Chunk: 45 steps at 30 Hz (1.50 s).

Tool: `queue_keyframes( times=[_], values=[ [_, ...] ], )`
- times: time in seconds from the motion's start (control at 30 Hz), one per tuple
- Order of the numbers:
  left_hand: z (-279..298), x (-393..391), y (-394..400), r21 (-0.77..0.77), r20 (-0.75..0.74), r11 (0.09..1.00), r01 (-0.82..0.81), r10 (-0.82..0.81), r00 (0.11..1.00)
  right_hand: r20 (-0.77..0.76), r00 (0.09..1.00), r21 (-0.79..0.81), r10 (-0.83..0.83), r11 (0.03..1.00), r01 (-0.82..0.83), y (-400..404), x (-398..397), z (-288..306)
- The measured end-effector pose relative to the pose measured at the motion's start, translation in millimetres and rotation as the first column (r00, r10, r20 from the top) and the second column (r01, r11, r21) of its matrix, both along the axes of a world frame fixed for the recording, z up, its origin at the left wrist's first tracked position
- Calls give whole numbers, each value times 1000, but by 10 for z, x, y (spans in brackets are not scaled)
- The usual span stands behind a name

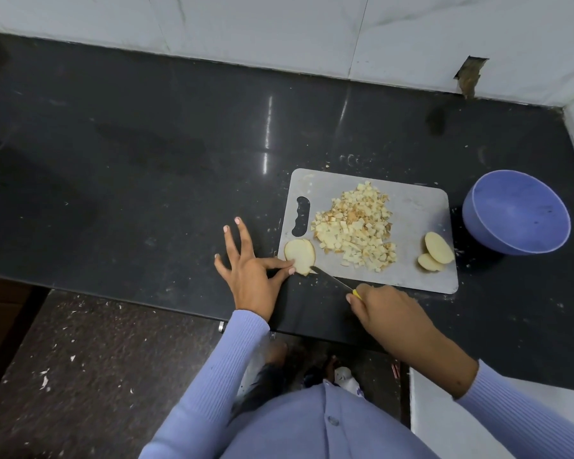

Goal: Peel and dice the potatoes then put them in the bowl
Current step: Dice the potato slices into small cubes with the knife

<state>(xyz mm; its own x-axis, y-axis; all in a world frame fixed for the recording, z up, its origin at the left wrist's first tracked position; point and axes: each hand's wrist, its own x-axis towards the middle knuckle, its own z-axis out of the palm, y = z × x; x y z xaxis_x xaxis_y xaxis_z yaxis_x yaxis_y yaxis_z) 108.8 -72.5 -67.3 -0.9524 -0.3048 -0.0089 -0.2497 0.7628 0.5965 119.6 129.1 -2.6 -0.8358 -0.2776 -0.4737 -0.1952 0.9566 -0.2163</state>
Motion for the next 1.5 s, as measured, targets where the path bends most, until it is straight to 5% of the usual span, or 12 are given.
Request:
queue_keyframes(
  times=[0.37, 0.5, 0.7, 1.13, 1.33, 1.5],
  values=[
    [48, -126, -14, 88, 119, 996, 3, -13, 993, -44, 997, -123, -57, 991, 51, -203, -188, -62],
    [75, -98, 25, 134, 64, 984, -121, 113, 992, -52, 998, -133, -27, 991, 20, -289, -233, -75],
    [116, -106, 30, 169, 142, 949, -266, 243, 960, -52, 998, -97, 42, 994, -47, -341, -254, -125],
    [90, -182, 6, 93, 178, 963, -253, 234, 956, 15, 995, 54, 103, 993, -104, -128, -158, -198],
    [49, -183, 3, 54, 132, 984, -172, 164, 978, 46, 993, 159, 110, 980, -116, 100, -39, -154],
    [30, -256, -144, 56, -6, 974, 220, -220, 976, 28, 999, 91, 19, 996, -21, 282, 19, -40]
  ],
)
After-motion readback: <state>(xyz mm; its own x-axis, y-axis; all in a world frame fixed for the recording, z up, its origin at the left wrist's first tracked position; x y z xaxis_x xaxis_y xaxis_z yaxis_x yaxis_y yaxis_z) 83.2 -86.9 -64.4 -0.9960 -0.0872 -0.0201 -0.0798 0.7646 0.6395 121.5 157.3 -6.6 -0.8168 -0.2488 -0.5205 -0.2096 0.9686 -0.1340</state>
